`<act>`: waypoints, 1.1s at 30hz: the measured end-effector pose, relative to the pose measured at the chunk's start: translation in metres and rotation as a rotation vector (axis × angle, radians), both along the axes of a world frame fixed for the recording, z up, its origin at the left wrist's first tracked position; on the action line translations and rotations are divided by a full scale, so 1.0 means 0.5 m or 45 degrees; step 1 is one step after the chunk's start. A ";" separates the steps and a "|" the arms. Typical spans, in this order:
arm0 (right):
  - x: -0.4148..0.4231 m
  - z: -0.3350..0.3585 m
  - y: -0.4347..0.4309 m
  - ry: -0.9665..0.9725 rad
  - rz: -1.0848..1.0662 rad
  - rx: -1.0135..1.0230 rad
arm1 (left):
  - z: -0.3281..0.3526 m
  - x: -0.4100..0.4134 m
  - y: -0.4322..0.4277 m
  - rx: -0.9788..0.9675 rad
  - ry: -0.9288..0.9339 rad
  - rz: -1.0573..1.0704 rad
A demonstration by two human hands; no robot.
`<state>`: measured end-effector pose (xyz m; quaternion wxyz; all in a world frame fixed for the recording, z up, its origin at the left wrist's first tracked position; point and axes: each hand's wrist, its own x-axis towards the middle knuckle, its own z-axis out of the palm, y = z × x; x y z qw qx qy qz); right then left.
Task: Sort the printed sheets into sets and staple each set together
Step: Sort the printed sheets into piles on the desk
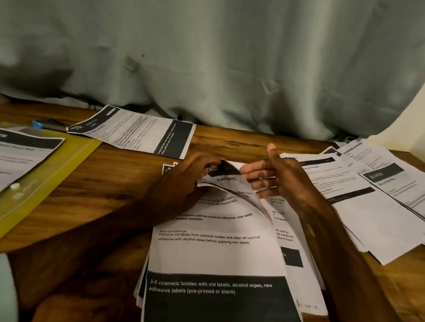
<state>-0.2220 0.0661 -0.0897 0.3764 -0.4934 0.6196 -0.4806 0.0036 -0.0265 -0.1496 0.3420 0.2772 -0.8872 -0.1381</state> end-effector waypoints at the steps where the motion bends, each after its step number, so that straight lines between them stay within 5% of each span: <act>1: 0.003 0.000 0.001 -0.001 0.031 -0.008 | 0.003 0.000 0.002 0.003 0.018 0.007; 9: 0.000 -0.003 -0.004 0.039 0.038 -0.035 | -0.004 0.003 -0.005 -0.019 0.275 -0.167; 14: 0.007 -0.002 0.002 0.078 0.359 -0.002 | -0.015 0.008 -0.023 -0.425 0.147 -0.098; 18: -0.022 -0.011 -0.010 0.043 -0.037 -0.162 | -0.021 0.018 -0.036 -0.476 0.036 -0.213; 22: -0.081 -0.050 -0.025 0.527 -0.430 -0.352 | -0.032 0.019 -0.043 -0.331 -0.058 -0.266; 28: -0.078 -0.075 -0.042 0.960 -0.048 0.152 | -0.041 0.015 -0.049 -0.267 -0.076 -0.301; 31: -0.071 -0.078 -0.040 1.419 0.049 0.242 | -0.041 0.015 -0.051 -0.262 -0.068 -0.314; 33: -0.063 -0.072 -0.036 1.411 0.050 0.256 | -0.040 0.014 -0.052 -0.264 -0.078 -0.320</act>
